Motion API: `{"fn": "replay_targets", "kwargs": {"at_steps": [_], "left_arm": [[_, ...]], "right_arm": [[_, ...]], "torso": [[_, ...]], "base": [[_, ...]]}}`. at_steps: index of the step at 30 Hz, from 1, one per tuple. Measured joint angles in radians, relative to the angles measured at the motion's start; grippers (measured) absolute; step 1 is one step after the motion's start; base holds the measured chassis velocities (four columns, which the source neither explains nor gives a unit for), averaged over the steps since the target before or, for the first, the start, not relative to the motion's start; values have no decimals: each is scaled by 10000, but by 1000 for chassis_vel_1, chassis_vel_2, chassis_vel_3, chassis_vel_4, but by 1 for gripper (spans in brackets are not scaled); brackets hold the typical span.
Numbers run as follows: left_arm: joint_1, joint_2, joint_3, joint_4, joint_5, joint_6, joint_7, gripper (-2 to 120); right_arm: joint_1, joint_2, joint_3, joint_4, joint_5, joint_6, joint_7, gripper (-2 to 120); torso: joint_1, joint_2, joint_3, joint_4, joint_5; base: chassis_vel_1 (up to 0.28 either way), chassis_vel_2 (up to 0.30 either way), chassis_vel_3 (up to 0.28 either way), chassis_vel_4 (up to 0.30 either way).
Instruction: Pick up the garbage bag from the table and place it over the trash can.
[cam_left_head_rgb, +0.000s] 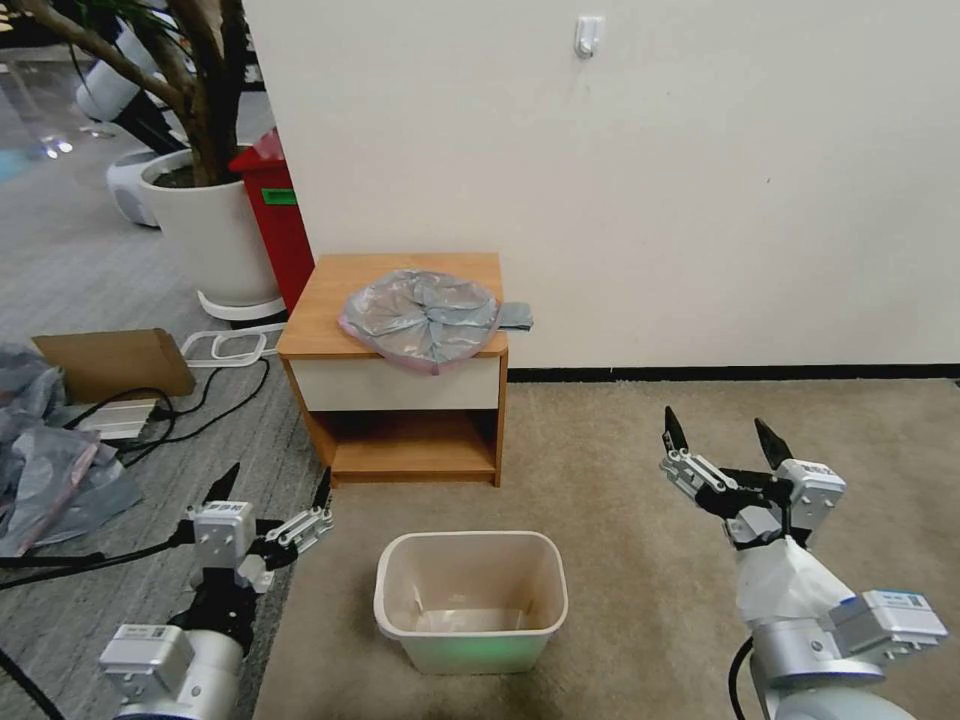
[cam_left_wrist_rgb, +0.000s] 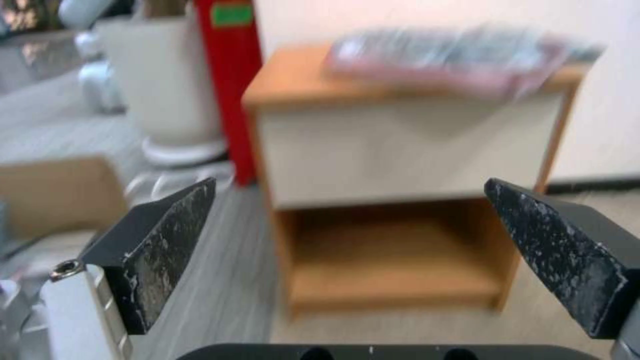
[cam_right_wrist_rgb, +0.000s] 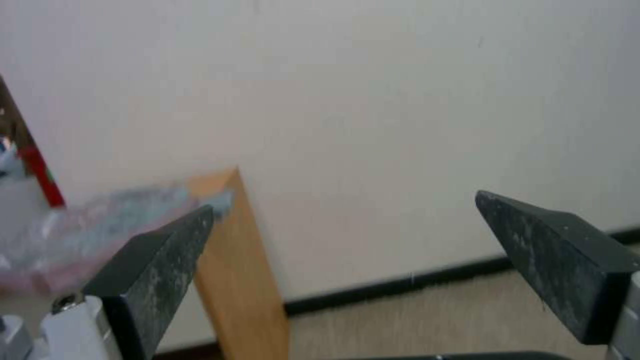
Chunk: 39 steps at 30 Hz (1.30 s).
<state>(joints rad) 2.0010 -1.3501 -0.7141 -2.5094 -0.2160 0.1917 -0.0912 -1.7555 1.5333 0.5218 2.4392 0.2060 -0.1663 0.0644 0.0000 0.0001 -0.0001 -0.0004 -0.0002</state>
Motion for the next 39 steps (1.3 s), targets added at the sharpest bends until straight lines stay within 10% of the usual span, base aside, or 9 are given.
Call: {"fn": "replay_targets", "kwargs": {"at_steps": [20, 31, 39], "left_arm": [[566, 62, -547, 71, -34, -99, -236, 100], [637, -171, -600, 84, 64, -376, -229, 100], [651, -405, -561, 89, 190, -384, -203, 100]], "right_arm": [[2527, -646, -692, -2746, 1301, -75, 20, 100], [6083, -155, -1387, -5414, 9484, -1023, 583, 100], [8039, -81, -1245, -7731, 12041, -1188, 781, 100]], "torso": [[0, 0, 1, 1, 0], [0, 0, 2, 3, 2], [0, -1, 2, 4, 3]], "base": [[0, 0, 0, 0], [0, 0, 0, 0], [0, 0, 0, 0]]}}
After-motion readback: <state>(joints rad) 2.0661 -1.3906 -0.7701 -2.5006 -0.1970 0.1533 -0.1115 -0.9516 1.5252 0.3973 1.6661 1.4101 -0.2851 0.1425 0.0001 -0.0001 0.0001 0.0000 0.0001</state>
